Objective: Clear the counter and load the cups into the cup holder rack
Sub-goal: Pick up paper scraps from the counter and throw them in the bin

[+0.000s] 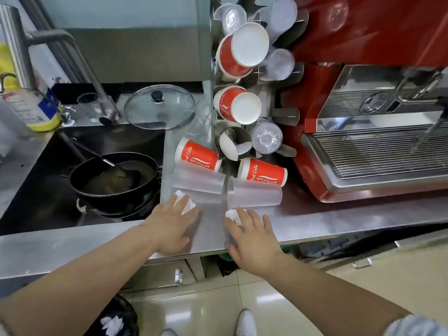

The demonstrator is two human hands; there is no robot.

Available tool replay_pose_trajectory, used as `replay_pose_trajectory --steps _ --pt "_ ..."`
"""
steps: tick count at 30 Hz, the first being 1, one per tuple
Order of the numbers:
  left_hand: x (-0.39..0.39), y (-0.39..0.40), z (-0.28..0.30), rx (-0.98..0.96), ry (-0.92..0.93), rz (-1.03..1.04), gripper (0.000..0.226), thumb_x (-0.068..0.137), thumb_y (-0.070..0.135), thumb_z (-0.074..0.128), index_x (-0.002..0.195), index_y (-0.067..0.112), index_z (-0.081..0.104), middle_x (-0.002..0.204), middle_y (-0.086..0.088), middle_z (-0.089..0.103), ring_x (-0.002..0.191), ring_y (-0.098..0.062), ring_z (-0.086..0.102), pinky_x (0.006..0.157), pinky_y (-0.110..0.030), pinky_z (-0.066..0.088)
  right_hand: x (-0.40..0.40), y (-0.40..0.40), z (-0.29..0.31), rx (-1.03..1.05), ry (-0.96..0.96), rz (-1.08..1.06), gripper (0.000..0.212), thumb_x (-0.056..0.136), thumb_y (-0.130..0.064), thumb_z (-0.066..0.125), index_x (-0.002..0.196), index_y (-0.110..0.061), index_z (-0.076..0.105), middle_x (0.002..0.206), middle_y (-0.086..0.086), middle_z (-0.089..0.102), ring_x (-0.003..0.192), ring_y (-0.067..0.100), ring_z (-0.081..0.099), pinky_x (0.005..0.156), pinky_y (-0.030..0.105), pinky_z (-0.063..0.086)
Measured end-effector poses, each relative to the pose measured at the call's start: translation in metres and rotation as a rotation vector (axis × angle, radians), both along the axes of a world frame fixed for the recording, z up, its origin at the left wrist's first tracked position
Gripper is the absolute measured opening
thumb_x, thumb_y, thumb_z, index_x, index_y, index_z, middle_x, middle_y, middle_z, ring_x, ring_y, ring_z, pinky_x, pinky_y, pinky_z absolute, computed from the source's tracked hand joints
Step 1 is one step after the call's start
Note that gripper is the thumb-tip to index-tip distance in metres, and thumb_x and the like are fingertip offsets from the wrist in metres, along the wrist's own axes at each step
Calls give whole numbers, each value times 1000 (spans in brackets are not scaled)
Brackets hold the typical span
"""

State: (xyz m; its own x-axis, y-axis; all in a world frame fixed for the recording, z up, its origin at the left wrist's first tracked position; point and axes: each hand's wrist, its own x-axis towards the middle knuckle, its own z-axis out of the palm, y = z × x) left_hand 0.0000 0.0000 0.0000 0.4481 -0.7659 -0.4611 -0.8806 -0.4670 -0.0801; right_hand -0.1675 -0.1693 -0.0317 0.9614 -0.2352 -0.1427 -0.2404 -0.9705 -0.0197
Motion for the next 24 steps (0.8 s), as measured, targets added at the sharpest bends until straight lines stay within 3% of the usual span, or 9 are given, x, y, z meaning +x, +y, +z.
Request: replay_pose_trajectory --steps 4,9,12,14,16,18,24 --pt "2 -2 -8 -33 45 -4 66 89 36 48 147 21 20 158 -12 14 141 -32 24 108 -44 35 6 0 -3 19 11 -23 55 78 -41 55 130 -23 46 138 12 49 120 41 50 92 58 44" --pt "-3 -1 -26 -121 54 7 52 89 26 48 139 18 35 144 -7 37 131 -28 36 102 -41 39 10 -3 -6 40 48 -27 51 74 -38 60 122 -24 55 132 10 56 112 39 57 86 55 50" --pt "-2 1 -30 -279 103 9 42 84 17 52 125 20 54 127 -3 50 114 -26 50 85 -35 48 14 -8 -8 46 86 -24 53 67 -28 70 118 -22 59 128 10 60 105 38 62 77 48 54" --pt "-2 2 -34 -371 138 -13 32 81 18 55 112 26 63 112 0 56 98 -25 56 76 -35 52 16 -11 -5 78 103 4 58 70 -18 67 127 -24 53 136 7 53 112 36 57 83 44 50" --pt "-1 3 -37 -423 168 -7 26 82 18 58 103 29 67 102 2 59 86 -26 58 70 -35 53 17 -15 -3 106 110 51 62 81 -10 56 139 -24 42 148 5 39 124 34 45 94 41 42" --pt "-2 3 -39 -429 200 4 29 83 14 59 105 29 68 103 2 60 85 -28 57 71 -35 52 18 -18 3 115 145 49 62 85 -3 50 143 -22 38 148 6 38 125 33 41 97 38 41" --pt "-13 0 -40 -395 228 34 31 83 12 61 108 29 64 108 2 57 82 -18 40 71 -25 36 23 -16 13 168 183 28 52 83 5 50 131 -14 49 121 11 50 112 32 47 75 35 44"
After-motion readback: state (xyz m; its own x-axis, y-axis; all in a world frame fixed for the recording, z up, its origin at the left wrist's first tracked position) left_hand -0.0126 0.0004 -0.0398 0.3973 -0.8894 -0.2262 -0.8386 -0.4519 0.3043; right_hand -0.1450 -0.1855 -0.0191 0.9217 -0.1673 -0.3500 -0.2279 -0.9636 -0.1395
